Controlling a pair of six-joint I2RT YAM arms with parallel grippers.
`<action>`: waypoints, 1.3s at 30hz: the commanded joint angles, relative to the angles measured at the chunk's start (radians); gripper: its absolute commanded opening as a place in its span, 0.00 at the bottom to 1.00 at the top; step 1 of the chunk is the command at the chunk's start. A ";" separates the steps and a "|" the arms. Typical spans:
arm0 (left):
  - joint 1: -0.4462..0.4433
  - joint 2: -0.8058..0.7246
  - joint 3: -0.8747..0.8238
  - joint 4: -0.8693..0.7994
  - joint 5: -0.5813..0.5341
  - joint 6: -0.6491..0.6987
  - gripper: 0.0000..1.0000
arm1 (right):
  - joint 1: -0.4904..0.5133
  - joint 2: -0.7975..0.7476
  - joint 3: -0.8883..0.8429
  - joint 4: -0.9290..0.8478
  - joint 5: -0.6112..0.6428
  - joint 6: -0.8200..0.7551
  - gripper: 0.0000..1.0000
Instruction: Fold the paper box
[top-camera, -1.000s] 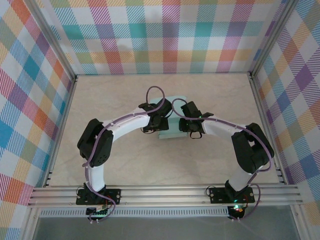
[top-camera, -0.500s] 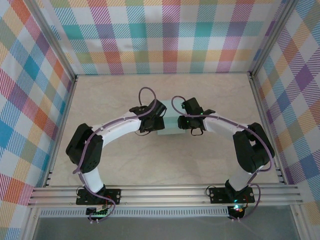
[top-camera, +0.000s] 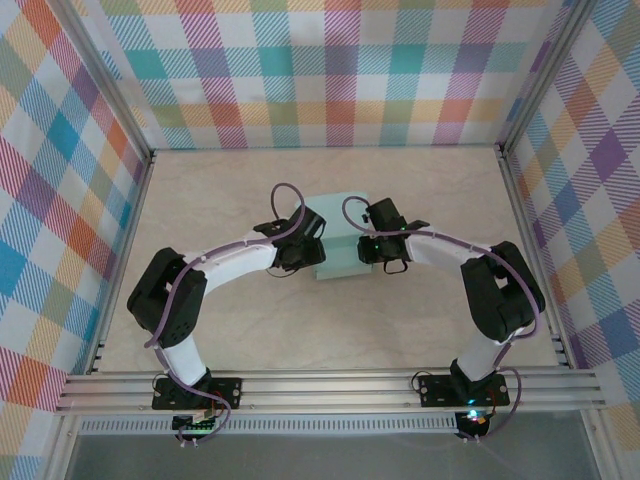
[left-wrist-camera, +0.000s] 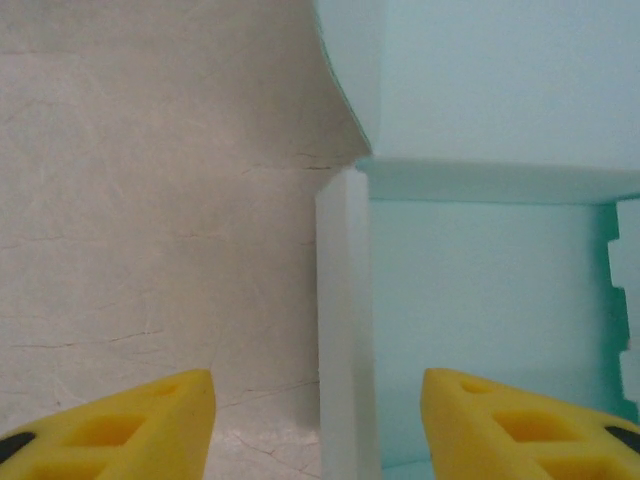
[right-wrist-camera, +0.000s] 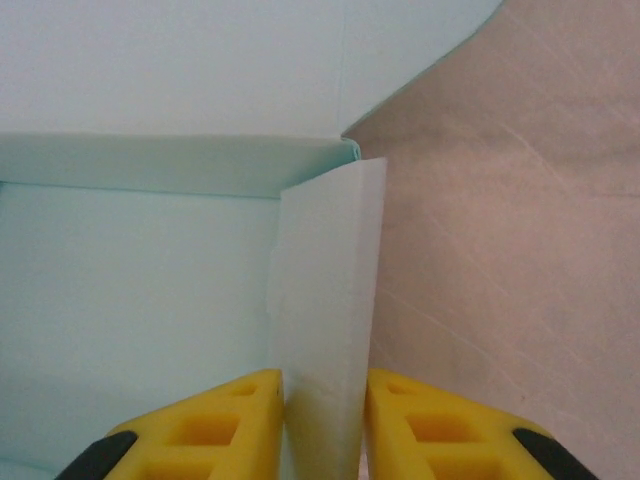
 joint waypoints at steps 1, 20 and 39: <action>0.019 -0.021 -0.051 0.075 0.031 -0.028 0.47 | -0.002 -0.030 -0.030 0.017 -0.026 -0.018 0.28; 0.028 0.052 -0.114 0.175 0.095 -0.049 0.21 | -0.056 -0.046 0.036 -0.042 -0.021 -0.054 0.32; 0.026 0.109 -0.091 0.158 0.103 -0.033 0.08 | -0.108 -0.003 0.045 -0.045 -0.157 -0.081 0.13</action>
